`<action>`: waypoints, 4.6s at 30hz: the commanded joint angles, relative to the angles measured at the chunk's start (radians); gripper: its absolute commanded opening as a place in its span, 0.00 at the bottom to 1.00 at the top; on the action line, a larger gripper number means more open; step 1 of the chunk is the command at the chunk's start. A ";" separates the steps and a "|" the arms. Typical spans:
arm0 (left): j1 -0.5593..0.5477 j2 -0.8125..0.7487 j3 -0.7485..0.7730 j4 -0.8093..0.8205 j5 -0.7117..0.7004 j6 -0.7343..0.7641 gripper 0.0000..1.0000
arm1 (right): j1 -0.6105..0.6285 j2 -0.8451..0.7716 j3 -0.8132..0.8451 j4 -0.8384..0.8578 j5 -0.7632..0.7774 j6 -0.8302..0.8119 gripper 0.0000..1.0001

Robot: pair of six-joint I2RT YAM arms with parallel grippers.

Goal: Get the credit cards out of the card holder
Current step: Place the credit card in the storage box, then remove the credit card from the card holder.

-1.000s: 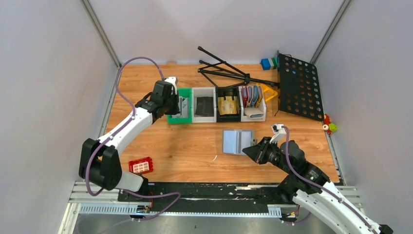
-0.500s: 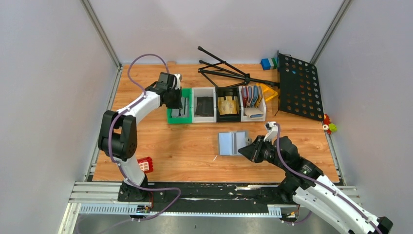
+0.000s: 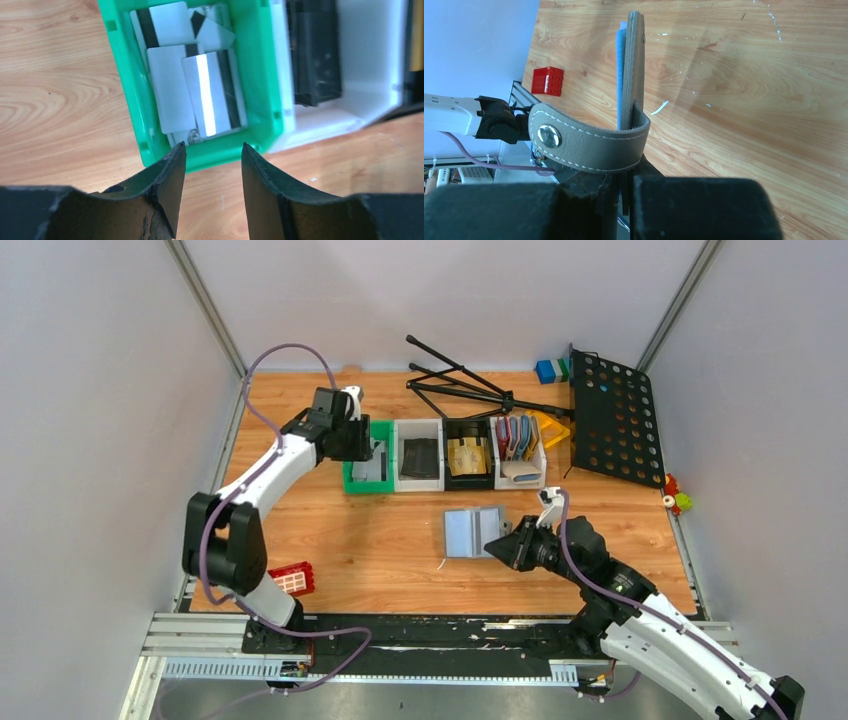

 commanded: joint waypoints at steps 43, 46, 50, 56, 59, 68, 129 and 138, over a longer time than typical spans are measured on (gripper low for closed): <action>-0.250 -0.624 -1.050 1.514 0.607 -0.852 0.87 | 0.002 0.137 -0.092 0.648 -0.258 0.273 0.00; -0.265 -0.605 -1.052 1.540 0.603 -0.870 0.76 | 0.002 0.161 -0.088 0.665 -0.274 0.268 0.00; -0.295 -0.575 -1.034 1.571 0.601 -0.882 0.65 | 0.005 0.201 -0.078 0.679 -0.287 0.258 0.00; -0.316 -0.531 -1.016 1.569 0.601 -0.874 0.50 | 0.011 0.265 -0.040 0.672 -0.318 0.221 0.04; -0.316 -0.524 -1.022 1.556 0.587 -0.864 0.42 | 0.012 0.279 -0.010 0.616 -0.335 0.179 0.19; -0.316 -0.515 -0.999 1.467 0.576 -0.807 0.22 | 0.013 0.176 0.035 0.378 -0.256 0.041 0.49; -0.365 -0.488 -0.982 1.534 0.595 -0.863 0.20 | 0.012 0.072 -0.069 0.612 -0.331 0.149 0.00; -0.417 -0.470 -0.948 1.487 0.560 -0.833 0.20 | 0.013 0.132 0.002 0.488 -0.340 0.077 0.00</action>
